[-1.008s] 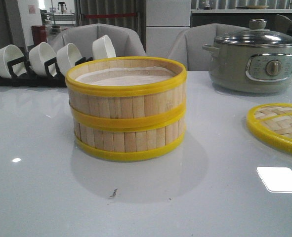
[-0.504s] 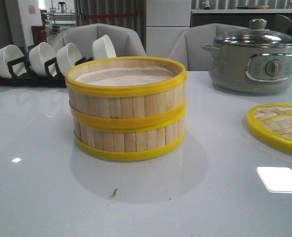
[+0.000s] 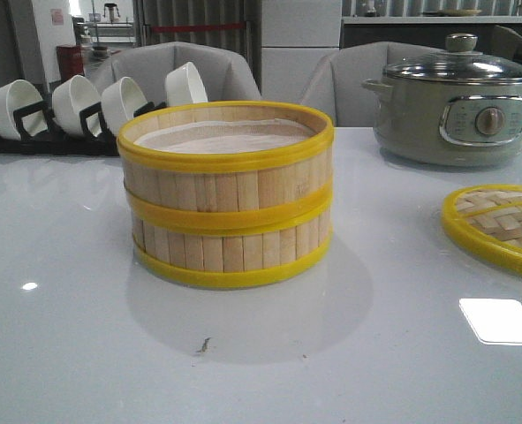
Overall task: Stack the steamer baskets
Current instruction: 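Lower the right gripper onto the lid's center hub and grasp it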
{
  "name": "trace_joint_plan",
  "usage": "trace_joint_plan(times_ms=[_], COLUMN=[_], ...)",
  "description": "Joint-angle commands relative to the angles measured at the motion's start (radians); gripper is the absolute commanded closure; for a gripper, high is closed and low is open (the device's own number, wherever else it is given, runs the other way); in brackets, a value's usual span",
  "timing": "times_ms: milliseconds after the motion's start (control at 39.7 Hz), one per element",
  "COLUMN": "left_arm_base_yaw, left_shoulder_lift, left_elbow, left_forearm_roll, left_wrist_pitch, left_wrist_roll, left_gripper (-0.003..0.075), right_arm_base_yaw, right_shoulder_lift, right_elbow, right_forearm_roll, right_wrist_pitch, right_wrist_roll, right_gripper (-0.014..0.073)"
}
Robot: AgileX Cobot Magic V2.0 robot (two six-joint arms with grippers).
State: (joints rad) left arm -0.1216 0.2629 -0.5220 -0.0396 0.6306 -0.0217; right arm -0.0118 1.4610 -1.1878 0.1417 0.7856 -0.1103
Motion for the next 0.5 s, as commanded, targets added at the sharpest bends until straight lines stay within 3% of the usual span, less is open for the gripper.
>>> trace_joint_plan(times_ms=[0,176,479], left_arm_base_yaw=[-0.006,-0.006,-0.006], left_shoulder_lift=[0.011,0.011,0.011], left_elbow=[-0.028,-0.028,-0.028], left_forearm_roll=[-0.004,-0.004,-0.004], left_wrist_pitch=[-0.087,-0.087,-0.087], left_wrist_roll=[-0.005,-0.005,-0.005], left_gripper=[0.0636,0.0636,0.0636], right_arm_base_yaw=[-0.021,-0.064,-0.132], right_shoulder_lift=[0.037,0.114,0.183], right_elbow=[-0.095,-0.137,-0.142], right_forearm_roll=[-0.02,-0.021,-0.023], right_wrist_pitch=[0.002,-0.003,-0.028], right_wrist_roll=[-0.005,-0.005,-0.005], right_gripper=[0.0393,0.0299,0.0292])
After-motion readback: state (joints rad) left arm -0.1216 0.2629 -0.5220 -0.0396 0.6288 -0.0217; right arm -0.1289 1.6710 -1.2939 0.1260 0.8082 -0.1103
